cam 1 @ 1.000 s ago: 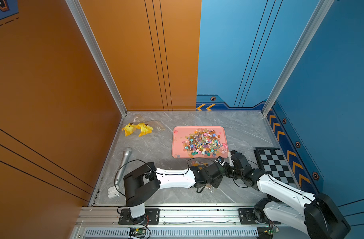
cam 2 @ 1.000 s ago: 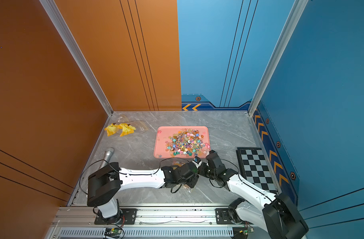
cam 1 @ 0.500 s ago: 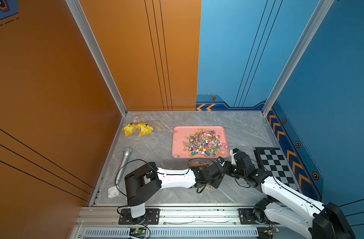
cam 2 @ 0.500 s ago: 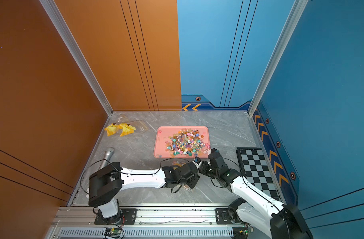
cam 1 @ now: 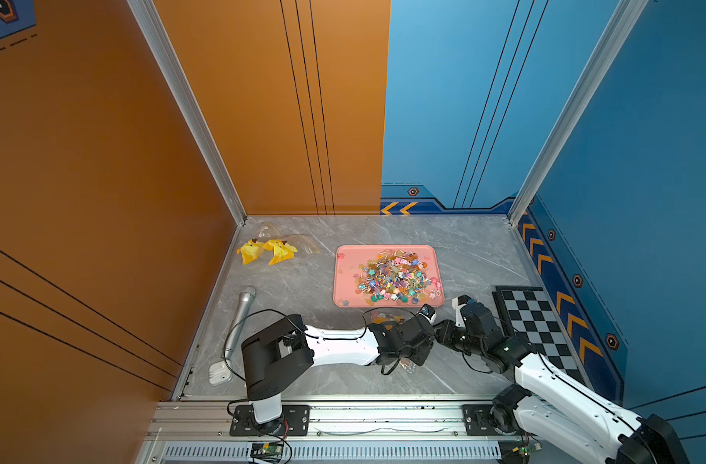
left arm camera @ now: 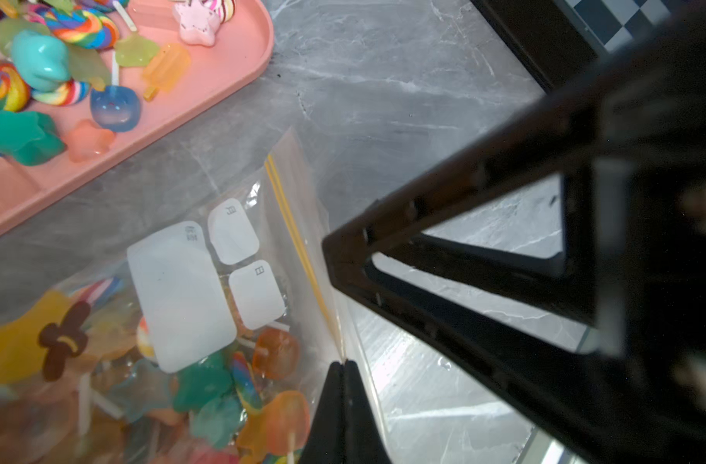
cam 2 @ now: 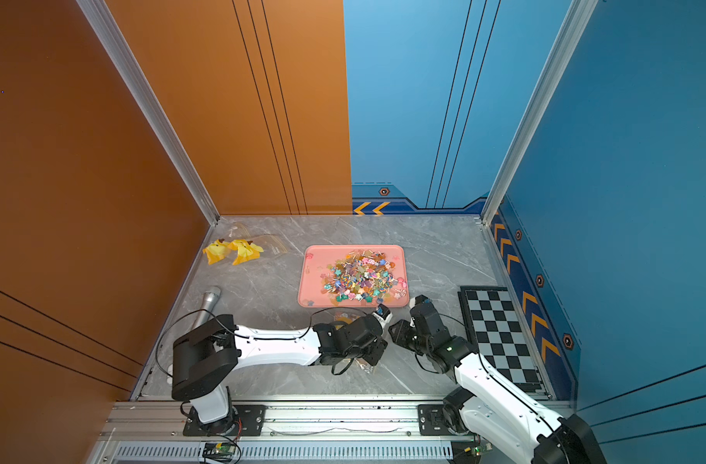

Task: Pour candies out of the ziploc bag
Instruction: Open the ziploc bag at the center of the board.

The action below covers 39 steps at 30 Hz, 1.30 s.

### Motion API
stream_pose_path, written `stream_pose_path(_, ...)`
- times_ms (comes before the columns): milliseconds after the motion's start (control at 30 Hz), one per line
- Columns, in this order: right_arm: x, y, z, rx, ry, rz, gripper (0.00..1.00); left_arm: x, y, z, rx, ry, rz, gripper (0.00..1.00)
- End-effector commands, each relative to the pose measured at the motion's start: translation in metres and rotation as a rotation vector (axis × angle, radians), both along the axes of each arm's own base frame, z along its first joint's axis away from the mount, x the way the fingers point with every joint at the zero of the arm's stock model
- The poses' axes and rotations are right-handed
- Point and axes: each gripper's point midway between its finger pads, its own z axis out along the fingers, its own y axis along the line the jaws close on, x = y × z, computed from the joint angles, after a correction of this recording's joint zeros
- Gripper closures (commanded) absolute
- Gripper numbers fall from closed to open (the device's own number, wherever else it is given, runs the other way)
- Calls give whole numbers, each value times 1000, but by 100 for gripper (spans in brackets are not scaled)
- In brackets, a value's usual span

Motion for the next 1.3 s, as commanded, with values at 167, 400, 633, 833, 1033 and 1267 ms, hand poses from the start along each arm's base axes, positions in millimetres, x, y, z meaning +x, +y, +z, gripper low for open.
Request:
stream_pose_path(167, 0, 6, -5, 32, -1, 10, 71, -1, 7, 0, -9, 18, 8, 100)
stream_pose_path(400, 2, 15, -7, 53, 7, 27, 72, 0, 7, 1, -14, 18, 11, 100)
stream_pose_path(633, 3, 15, -15, 44, 15, 21, 74, 0, 5, 2, -24, 21, 7, 100)
stream_pose_path(833, 4, 18, -20, 44, 28, 24, 78, 0, 6, 3, -28, 21, 10, 100)
stream_pose_path(1033, 4, 18, -23, 42, 32, 25, 79, 1, 5, 2, -33, 24, 12, 100)
stream_pose_path(1267, 3, 21, -16, 64, 18, 35, 76, 1, 5, 0, -30, 27, 12, 100)
